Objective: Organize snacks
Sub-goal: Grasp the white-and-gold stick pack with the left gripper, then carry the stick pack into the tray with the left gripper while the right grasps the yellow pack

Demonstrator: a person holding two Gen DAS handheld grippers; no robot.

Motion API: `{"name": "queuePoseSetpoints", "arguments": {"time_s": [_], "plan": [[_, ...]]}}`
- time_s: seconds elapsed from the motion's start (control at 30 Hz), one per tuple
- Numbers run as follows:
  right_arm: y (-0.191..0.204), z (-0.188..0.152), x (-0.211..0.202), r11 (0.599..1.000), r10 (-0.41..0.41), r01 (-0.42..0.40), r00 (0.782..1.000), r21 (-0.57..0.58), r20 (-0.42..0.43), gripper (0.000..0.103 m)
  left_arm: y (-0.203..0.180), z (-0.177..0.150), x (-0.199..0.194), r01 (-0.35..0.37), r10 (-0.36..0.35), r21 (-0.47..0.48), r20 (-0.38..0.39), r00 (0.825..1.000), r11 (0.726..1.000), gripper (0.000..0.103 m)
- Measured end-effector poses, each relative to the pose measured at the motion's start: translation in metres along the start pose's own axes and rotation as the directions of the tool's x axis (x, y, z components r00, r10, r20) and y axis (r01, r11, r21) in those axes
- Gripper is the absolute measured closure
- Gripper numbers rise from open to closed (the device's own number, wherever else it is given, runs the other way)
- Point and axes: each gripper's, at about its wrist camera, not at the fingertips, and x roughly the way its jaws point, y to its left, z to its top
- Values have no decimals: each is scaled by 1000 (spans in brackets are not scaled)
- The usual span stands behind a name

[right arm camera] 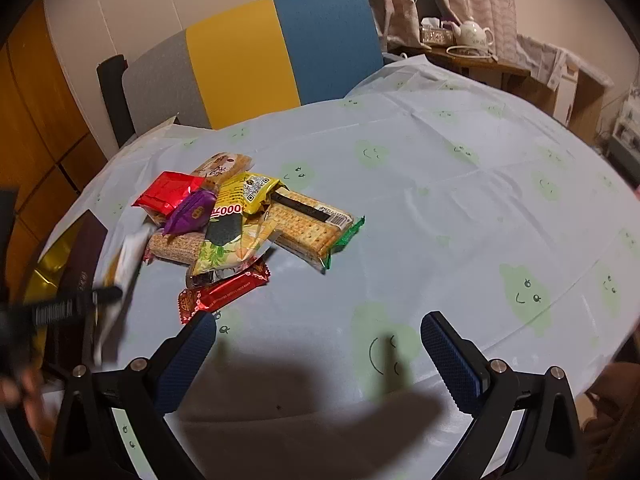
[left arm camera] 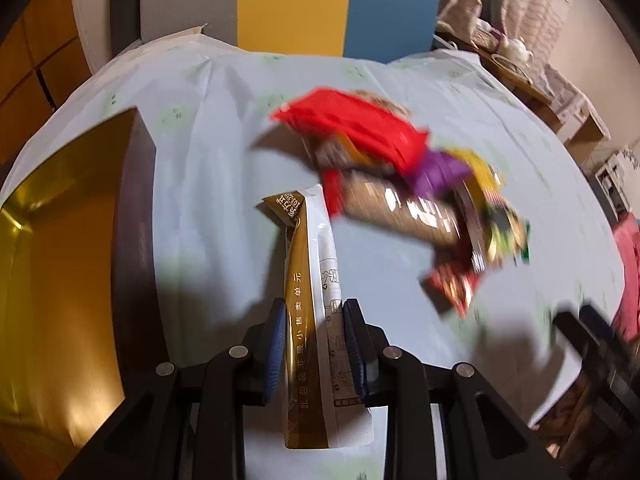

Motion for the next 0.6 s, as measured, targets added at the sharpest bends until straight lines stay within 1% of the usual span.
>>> {"name": "queuePoseSetpoints", "arguments": {"time_s": [0.1,0.17,0.2,0.27,0.3,0.33,0.37,0.5,0.6], "plan": [[-2,1,-1,1000,9,-9,1000,2,-7,1,-9,-25,-7,-29,28,34,29,999,999,74],[-2,2,-1,1000,24,-24,1000,0,-14,5,-12,-34,-6,-40,38,50,38,999,998,72],[-1,3,-1,1000,29,-29,999,-4,-17,7,-12,-38,-6,-40,37,58,57,998,998,71],[4,7,-1,999,43,-44,999,-24,-18,17,-13,-42,-6,-32,29,54,60,998,998,71],[6,9,-1,998,58,-59,998,-33,-23,19,-13,-40,-2,-18,16,43,57,998,999,69],[9,12,0,997,72,-73,997,-40,-28,25,-13,-41,-2,-11,8,44,59,998,999,69],[13,18,1,994,91,-92,995,-52,-35,31,-14,-35,3,-9,6,47,62,998,999,69],[27,38,9,985,153,-157,987,-72,-55,32,-10,-32,9,12,-15,35,74,997,999,68],[42,53,20,982,153,-160,986,-105,-69,32,-9,-33,10,21,-24,28,82,996,999,68]]}}
